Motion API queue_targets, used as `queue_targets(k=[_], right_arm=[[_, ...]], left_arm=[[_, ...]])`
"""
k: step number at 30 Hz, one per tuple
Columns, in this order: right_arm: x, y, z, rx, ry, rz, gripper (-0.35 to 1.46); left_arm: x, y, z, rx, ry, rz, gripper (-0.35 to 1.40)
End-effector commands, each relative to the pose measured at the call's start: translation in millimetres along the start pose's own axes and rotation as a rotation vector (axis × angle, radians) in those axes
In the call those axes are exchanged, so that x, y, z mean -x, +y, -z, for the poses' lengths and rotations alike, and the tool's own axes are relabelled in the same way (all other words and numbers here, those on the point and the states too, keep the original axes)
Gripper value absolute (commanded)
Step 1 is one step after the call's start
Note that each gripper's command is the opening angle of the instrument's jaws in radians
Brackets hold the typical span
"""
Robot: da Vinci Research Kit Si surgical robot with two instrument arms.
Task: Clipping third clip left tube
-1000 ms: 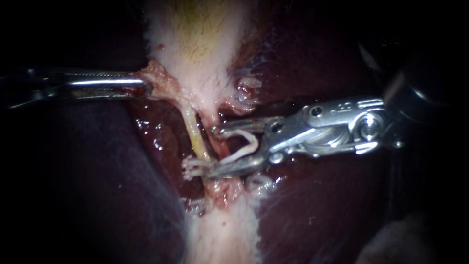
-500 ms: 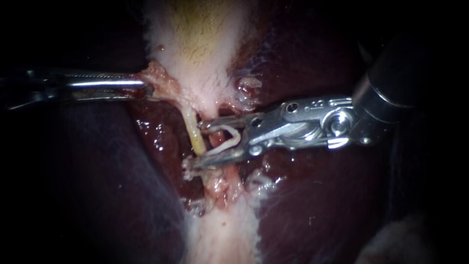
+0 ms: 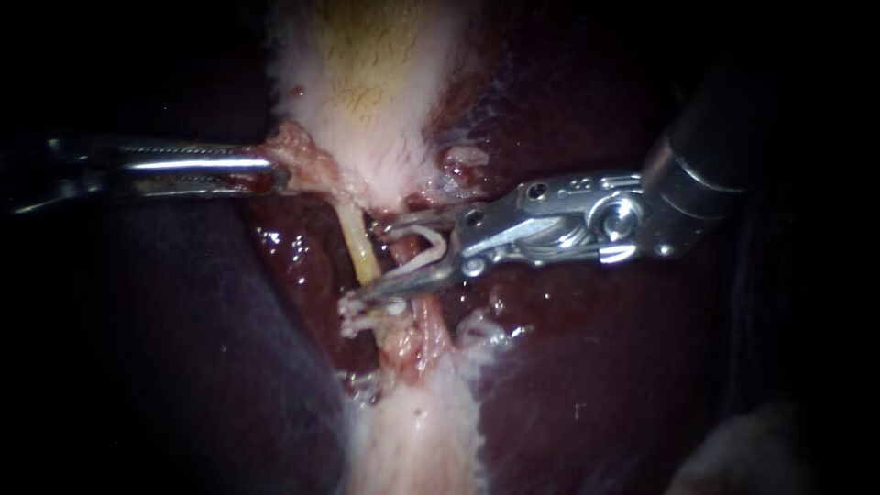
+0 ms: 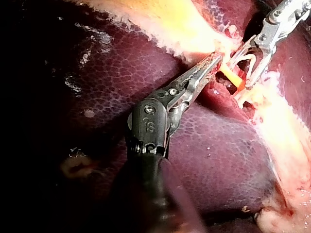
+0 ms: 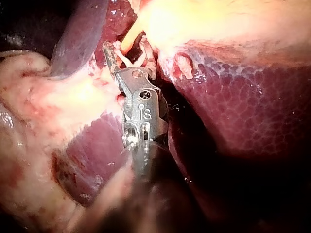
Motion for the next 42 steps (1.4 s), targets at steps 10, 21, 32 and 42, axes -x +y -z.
queue_targets(k=[10, 21, 32, 42], right_arm=[[-1.3, 0.1, -1.7, -0.085, 0.143, -0.076, 0.48], [-3.8, -1.7, -0.3, -0.141, 0.266, -0.142, 0.48], [-6.9, -5.3, 0.4, -0.282, 0.324, -0.166, 0.44], [-7.1, -4.6, 0.6, -0.259, 0.334, -0.192, 0.38]], left_arm=[[0.0, 0.0, -0.1, -0.002, 0.0, 0.0, -0.35], [0.1, -0.4, 0.0, 0.001, -0.001, -0.001, -0.35], [0.3, -0.8, 0.1, 0.003, -0.001, -0.001, -0.35], [0.3, -0.9, 0.0, 0.003, -0.001, -0.001, -0.35]])
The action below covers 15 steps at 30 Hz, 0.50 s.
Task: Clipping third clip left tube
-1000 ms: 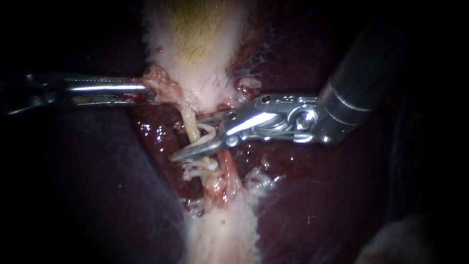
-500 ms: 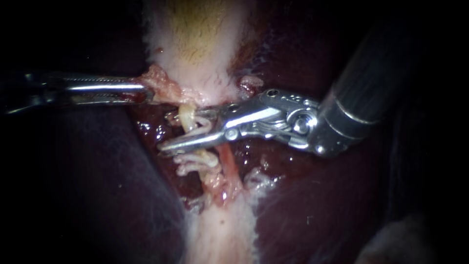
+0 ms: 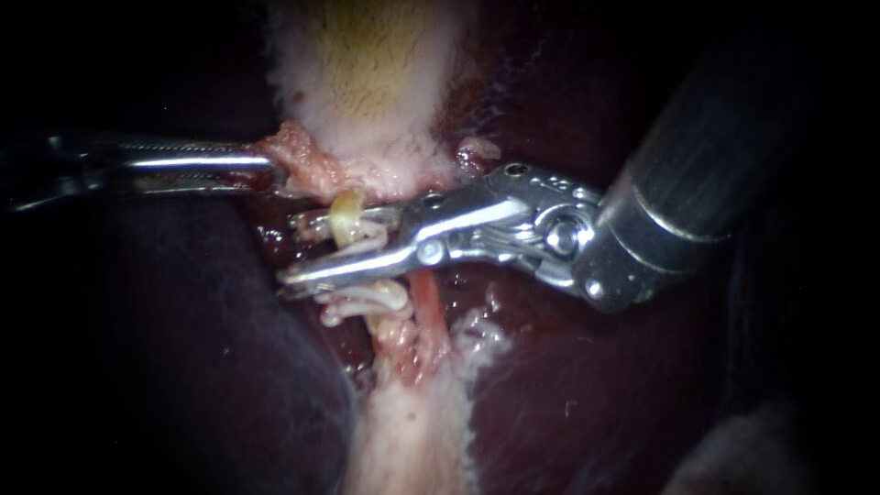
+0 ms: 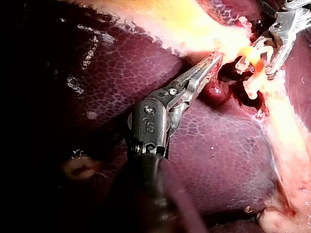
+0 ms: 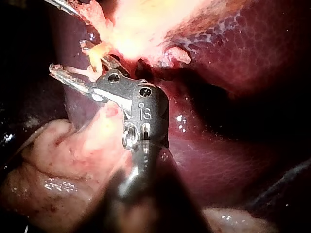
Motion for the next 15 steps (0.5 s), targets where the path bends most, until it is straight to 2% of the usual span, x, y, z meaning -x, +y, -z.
queue_targets(k=[1, 8, 12, 15], right_arm=[[0.0, 0.1, 0.1, 0.013, 0.005, -0.002, 0.36], [-1.5, 0.1, 1.8, 0.05, 0.034, -0.055, 0.11], [-2.6, 0.6, 3.0, 0.074, 0.052, -0.082, 0.06], [-2.8, 1.1, 3.9, 0.091, 0.063, -0.097, 0.02]], left_arm=[[0.0, -0.1, 0.0, 0.0, 0.0, 0.0, -0.35], [0.0, -0.1, -0.1, 0.0, 0.0, 0.0, -0.35], [0.0, -0.1, -0.1, 0.0, 0.0, 0.0, -0.35], [0.0, -0.2, -0.1, 0.0, 0.0, 0.0, -0.35]])
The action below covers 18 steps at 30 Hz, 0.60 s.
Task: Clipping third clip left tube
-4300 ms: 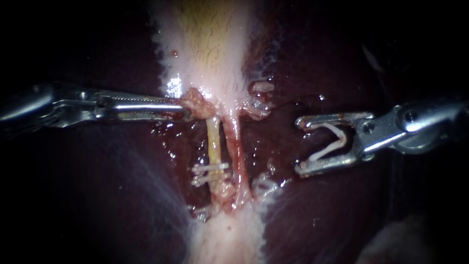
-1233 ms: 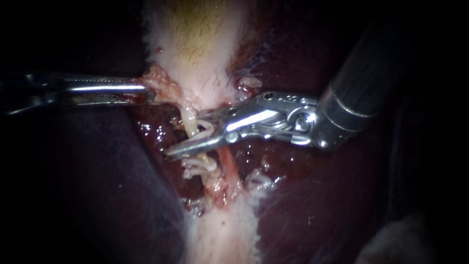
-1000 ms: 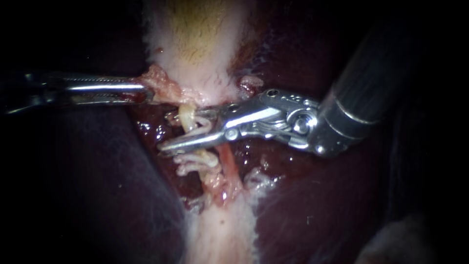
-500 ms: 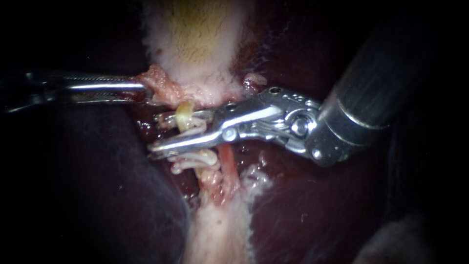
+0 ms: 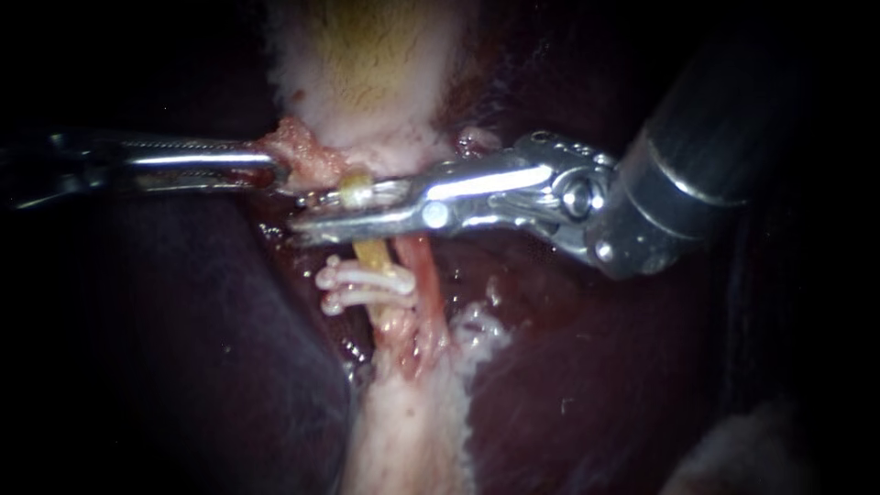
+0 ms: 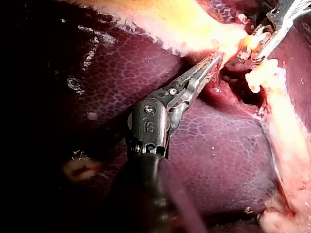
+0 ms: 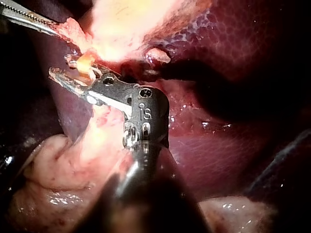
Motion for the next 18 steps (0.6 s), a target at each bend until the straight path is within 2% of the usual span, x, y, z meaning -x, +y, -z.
queue_targets(k=[1, 3, 4, 6, 8, 11, 18], right_arm=[[0.0, 0.2, 0.2, 0.002, 0.003, -0.012, 0.0], [0.0, 0.6, 0.7, 0.003, 0.005, -0.03, -0.09], [0.0, 0.7, 0.9, 0.001, 0.006, -0.054, -0.2], [0.1, 0.8, 1.4, -0.004, 0.01, -0.13, -0.35], [0.1, 0.8, 1.8, -0.008, 0.014, -0.16, -0.35], [0.1, 0.8, 2.1, 0.006, -0.008, -0.166, -0.35], [0.1, 0.8, 2.3, 0.008, -0.013, -0.173, -0.35]], left_arm=[[0.0, 0.0, 0.0, 0.0, 0.0, 0.0, -0.35], [0.0, 0.0, 0.0, 0.0, 0.0, 0.0, -0.35], [0.0, 0.0, 0.0, 0.0, 0.0, 0.0, -0.35], [0.0, 0.0, 0.0, 0.0, 0.0, 0.0, -0.35], [0.0, 0.0, 0.0, 0.0, 0.0, 0.0, -0.35], [0.0, 0.0, 0.0, 0.0, 0.0, 0.0, -0.35], [0.0, 0.0, 0.0, 0.0, 0.0, 0.0, -0.35]])
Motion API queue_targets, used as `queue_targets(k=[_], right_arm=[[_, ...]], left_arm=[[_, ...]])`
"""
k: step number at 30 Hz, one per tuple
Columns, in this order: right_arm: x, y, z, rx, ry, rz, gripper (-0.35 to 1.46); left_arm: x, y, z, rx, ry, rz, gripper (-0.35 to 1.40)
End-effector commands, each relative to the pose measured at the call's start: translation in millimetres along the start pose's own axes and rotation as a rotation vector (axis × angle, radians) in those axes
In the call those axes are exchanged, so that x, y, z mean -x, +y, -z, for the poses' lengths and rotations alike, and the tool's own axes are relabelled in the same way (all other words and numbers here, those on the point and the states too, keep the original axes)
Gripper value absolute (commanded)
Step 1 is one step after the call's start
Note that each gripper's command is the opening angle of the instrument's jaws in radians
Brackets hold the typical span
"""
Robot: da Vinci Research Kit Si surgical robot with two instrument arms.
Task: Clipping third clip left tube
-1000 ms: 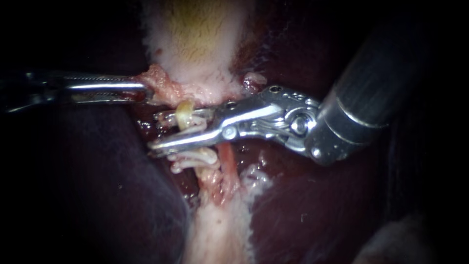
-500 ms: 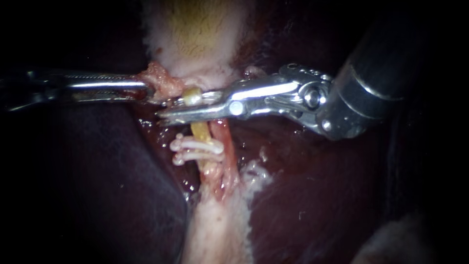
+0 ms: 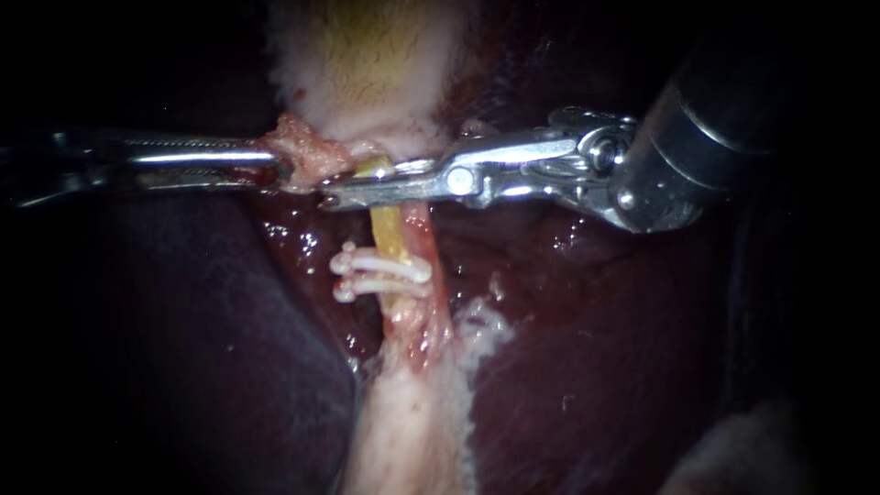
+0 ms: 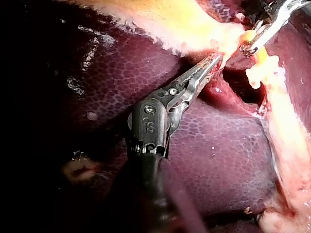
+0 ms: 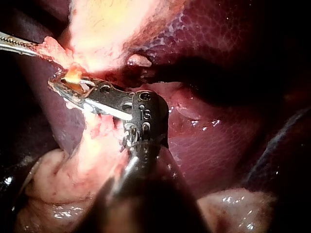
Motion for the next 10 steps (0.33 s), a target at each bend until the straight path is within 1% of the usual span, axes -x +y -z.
queue_targets(k=[1, 10], right_arm=[[0.0, 0.0, 0.0, 0.002, -0.003, 0.0, -0.35], [0.0, 0.0, 0.0, 0.006, -0.008, 0.0, -0.35]], left_arm=[[0.0, 0.0, 0.0, 0.0, 0.0, 0.0, -0.35], [0.0, -0.1, -0.1, 0.0, 0.0, 0.0, -0.35]])
